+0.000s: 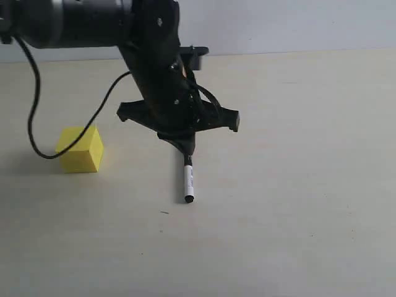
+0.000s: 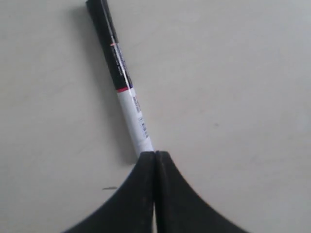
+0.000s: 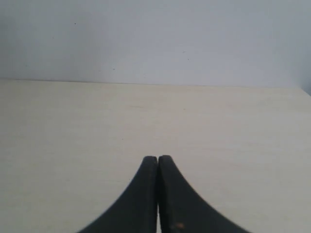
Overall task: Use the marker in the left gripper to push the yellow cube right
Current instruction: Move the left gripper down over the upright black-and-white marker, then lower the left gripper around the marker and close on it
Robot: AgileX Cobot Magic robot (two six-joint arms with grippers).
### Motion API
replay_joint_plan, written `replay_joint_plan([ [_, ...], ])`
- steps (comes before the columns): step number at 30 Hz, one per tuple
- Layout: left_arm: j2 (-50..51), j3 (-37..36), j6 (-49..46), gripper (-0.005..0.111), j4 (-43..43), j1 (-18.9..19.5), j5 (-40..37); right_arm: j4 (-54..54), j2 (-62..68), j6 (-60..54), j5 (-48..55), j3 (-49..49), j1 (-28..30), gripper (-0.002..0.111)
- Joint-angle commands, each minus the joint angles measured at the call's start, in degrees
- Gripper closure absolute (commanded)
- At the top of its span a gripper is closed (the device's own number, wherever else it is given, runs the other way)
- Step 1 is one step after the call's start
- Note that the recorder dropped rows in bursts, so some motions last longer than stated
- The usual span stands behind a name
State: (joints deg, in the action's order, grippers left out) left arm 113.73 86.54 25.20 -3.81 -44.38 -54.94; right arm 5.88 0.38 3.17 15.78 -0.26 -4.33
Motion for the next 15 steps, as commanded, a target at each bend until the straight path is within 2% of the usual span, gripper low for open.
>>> replay_joint_plan([
  [1, 4.77, 1.82, 2.43, 0.107, 0.74, -0.32, -0.38, 0.10, -0.38, -0.08, -0.44, 0.26, 0.29, 0.108],
  [5, 7.39, 1.82, 2.63, 0.106, 0.74, -0.20, 0.11, 0.10, -0.38, -0.08, -0.44, 0.26, 0.29, 0.108],
  [7, 8.35, 1.82, 2.86, 0.100, 0.74, -0.20, 0.90, 0.10, -0.38, -0.08, -0.44, 0.26, 0.29, 0.108],
  [13, 8.80, 1.82, 3.20, 0.066, 0.74, -0.20, 1.81, 0.10, -0.38, -0.08, -0.44, 0.26, 0.29, 0.108],
  [15, 8.80, 1.82, 3.65, 0.061, 0.85, -0.20, 1.81, 0.10, -0.38, -0.08, -0.44, 0.26, 0.29, 0.108],
])
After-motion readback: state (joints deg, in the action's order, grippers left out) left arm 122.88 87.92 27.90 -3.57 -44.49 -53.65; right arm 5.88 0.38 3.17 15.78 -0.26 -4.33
